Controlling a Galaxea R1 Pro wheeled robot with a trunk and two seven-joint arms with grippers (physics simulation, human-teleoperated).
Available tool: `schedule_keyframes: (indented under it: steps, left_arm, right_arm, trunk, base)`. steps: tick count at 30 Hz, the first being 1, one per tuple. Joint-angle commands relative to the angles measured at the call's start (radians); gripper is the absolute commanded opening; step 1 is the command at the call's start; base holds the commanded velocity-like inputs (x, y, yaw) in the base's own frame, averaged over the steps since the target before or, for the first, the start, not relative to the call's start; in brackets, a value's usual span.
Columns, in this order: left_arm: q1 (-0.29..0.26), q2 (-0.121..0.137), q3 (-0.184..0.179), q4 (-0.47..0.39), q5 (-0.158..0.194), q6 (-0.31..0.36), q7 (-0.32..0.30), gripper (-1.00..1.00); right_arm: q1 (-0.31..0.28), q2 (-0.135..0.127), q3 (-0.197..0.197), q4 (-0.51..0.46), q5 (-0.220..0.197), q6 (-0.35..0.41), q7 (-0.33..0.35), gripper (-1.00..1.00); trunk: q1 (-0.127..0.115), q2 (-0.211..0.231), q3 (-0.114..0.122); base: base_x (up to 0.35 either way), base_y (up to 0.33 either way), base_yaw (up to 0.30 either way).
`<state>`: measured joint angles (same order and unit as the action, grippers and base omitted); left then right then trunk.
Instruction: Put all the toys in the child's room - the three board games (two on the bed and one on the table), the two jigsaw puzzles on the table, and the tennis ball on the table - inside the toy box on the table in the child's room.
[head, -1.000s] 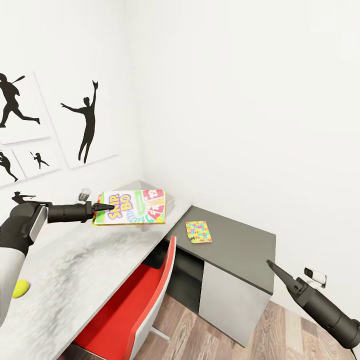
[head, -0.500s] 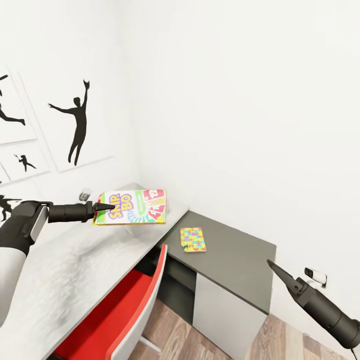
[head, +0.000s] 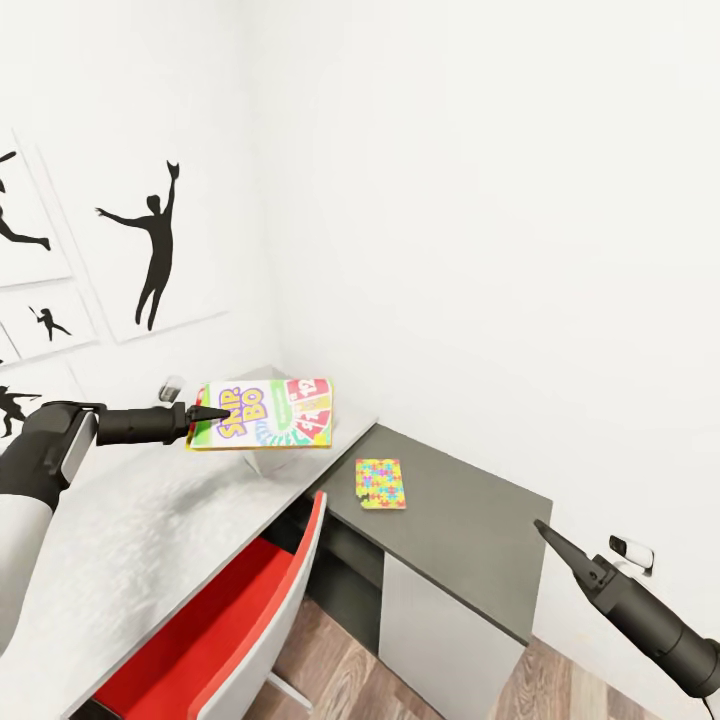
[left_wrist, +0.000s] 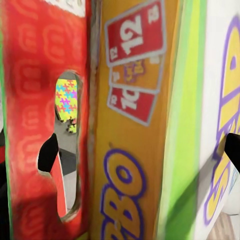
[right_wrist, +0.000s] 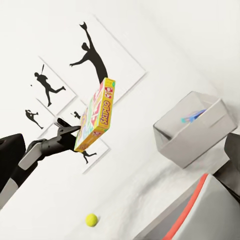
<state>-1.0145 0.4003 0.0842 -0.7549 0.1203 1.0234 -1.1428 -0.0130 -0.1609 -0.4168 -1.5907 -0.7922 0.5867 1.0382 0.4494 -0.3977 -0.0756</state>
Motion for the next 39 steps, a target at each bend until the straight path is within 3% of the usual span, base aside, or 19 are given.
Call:
schedule_keyframes:
  steps: [1, 12, 27, 39]
  left_arm:
    - [-0.001, 0.0, 0.0, 0.0, 0.002, 0.007, -0.002, -1.0]
    - [-0.001, 0.0, 0.0, 0.0, 0.002, 0.007, -0.002, -1.0]
    - [-0.001, 0.0, 0.0, 0.0, 0.003, 0.008, -0.002, -1.0]
    - [-0.001, 0.0, 0.0, 0.0, 0.004, 0.008, -0.003, -1.0]
  right_arm:
    - [-0.001, 0.0, 0.0, 0.0, -0.006, 0.007, 0.0, 1.0]
    - [-0.001, 0.001, 0.001, 0.0, -0.006, 0.006, -0.001, 1.0]
    - [-0.001, 0.0, 0.0, 0.0, -0.006, 0.005, -0.001, 1.0]
    - [-0.001, 0.0, 0.0, 0.0, -0.005, 0.005, -0.001, 1.0]
  trunk:
    - [0.001, -0.002, -0.002]
    - [0.001, -0.002, -0.002]
    - [0.001, -0.002, -0.002]
    - [0.001, -0.002, -0.002]
  base:
    - [0.0, 0.003, 0.0]
    - [0.0, 0.09, 0.058]
    - [0.054, -0.03, 0.274]
    - [0.099, 0.116, 0.288]
